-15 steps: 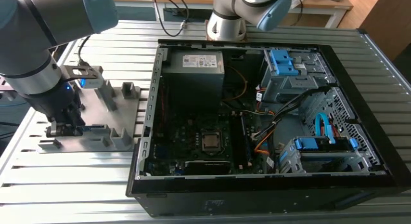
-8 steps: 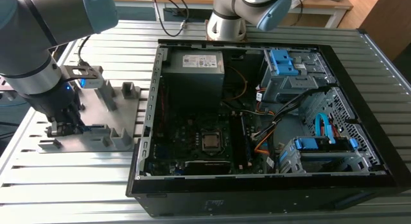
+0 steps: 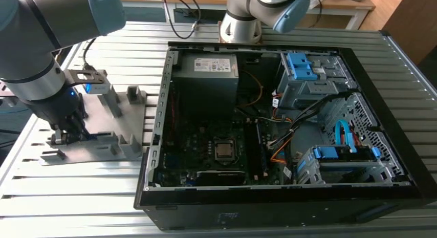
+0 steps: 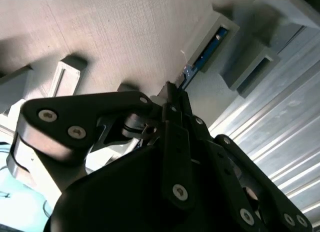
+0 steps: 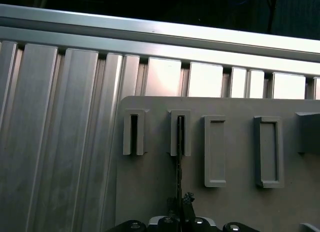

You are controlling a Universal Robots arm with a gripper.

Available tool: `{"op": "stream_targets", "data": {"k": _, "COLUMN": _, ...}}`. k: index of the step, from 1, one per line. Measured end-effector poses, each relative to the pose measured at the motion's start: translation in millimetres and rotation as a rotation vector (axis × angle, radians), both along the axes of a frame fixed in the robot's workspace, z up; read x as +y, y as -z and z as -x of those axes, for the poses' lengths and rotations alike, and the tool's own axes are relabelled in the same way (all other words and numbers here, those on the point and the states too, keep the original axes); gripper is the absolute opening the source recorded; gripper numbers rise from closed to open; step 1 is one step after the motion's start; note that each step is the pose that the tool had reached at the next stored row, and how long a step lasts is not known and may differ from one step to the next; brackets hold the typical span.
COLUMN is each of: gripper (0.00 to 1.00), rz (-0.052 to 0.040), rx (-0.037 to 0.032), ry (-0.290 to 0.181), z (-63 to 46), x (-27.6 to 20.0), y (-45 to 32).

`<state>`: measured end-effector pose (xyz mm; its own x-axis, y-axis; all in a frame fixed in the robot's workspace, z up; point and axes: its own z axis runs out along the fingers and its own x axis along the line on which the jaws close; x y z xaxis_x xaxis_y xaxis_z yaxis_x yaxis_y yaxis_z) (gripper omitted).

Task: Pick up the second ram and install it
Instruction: 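Pick up the second ram and move it above second insertion slot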

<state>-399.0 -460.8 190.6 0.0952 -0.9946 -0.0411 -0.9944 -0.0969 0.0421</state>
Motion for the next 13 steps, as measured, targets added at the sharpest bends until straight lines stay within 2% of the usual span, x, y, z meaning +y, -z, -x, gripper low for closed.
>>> {"op": "stream_targets", "data": {"k": 13, "gripper": 0.14, "rz": 0.0000, "rx": 0.0000, "ry": 0.010, "z": 0.0, "x": 0.0, "y": 0.1}}
